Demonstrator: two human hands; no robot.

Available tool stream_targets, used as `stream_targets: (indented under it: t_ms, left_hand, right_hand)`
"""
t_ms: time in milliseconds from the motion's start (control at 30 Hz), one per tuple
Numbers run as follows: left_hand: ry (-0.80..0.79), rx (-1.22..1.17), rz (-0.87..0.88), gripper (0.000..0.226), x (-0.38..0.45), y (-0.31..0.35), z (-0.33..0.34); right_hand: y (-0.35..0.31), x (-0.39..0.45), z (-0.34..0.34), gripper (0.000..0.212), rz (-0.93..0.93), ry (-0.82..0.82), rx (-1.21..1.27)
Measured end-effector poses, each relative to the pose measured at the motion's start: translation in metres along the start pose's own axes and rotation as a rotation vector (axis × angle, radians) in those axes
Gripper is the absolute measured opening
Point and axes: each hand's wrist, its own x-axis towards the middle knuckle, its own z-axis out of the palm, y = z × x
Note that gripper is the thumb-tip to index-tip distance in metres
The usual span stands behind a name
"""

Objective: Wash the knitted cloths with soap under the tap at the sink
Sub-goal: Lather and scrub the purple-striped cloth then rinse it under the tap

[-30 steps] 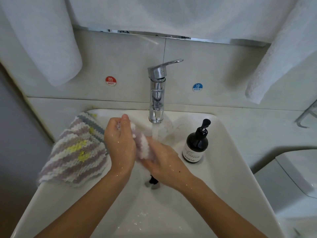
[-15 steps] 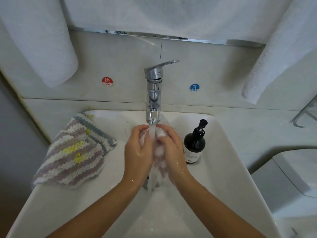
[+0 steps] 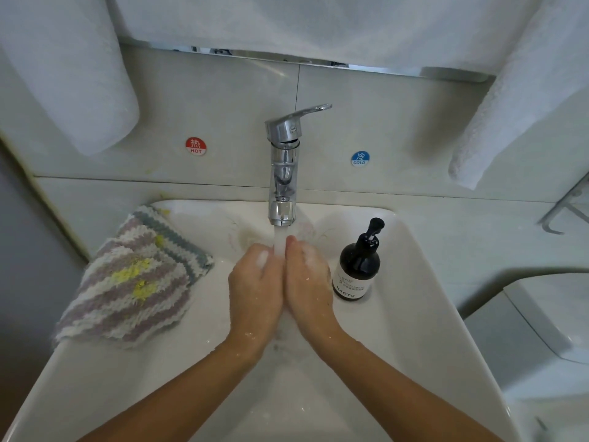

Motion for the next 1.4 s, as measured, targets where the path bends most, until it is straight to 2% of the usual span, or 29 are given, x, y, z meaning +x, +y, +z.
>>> stream_targets:
  t_ms: [100, 200, 267, 333, 400, 500, 567, 733, 800, 1033, 1200, 1400]
  left_hand:
    - [0.055, -0.023, -0.015, 0.029, 0.010, 0.002, -0.002]
    - [0.160, -0.124, -0.062, 0.021, 0.023, 0.008, -0.007]
    - [0.225, -0.124, -0.058, 0.019, 0.031, 0.009, -0.013]
    - [0.252, -0.121, -0.052, 0.021, 0.035, 0.007, -0.017]
    - [0.241, -0.133, -0.070, 0.022, 0.036, 0.004, -0.018]
    - [0.199, -0.160, -0.080, 0.023, 0.034, 0.003, -0.017]
    - [0.151, -0.170, -0.071, 0.023, 0.032, 0.004, -0.016]
    - [-0.056, -0.155, -0.071, 0.017, 0.020, 0.009, -0.011]
    - [-0.108, -0.101, -0.059, 0.017, 0.014, 0.008, -0.008]
    - [-0.149, -0.043, -0.216, 0.029, 0.006, 0.011, -0.005]
    - [-0.142, 0.046, -0.198, 0.042, 0.005, 0.012, -0.007]
    - [-0.089, -0.091, -0.191, 0.009, 0.004, 0.016, -0.008]
  right_hand:
    - [0.002, -0.003, 0.002, 0.029, -0.040, 0.006, 0.032]
    - [0.007, -0.005, -0.001, 0.006, -0.044, -0.107, 0.030]
    - [0.009, -0.003, -0.003, 0.021, -0.005, -0.183, -0.049]
    - [0.008, 0.001, -0.003, 0.032, 0.115, -0.239, -0.126]
    - [0.007, 0.005, -0.002, 0.032, 0.200, -0.275, -0.210]
    - [0.005, 0.006, -0.006, 0.036, 0.192, -0.260, -0.295]
    - [0.004, 0.006, -0.010, 0.033, 0.127, -0.228, -0.238]
    - [0.002, 0.005, -0.017, 0.004, 0.015, -0.235, 0.042]
    - [-0.002, 0.003, -0.019, 0.017, 0.011, -0.265, 0.127]
    - [0.002, 0.001, -0.014, 0.036, 0.000, -0.241, 0.212]
    - [0.004, -0.004, -0.010, 0.022, -0.014, -0.212, 0.288]
    - [0.007, -0.003, -0.006, 0.021, -0.053, -0.160, 0.180]
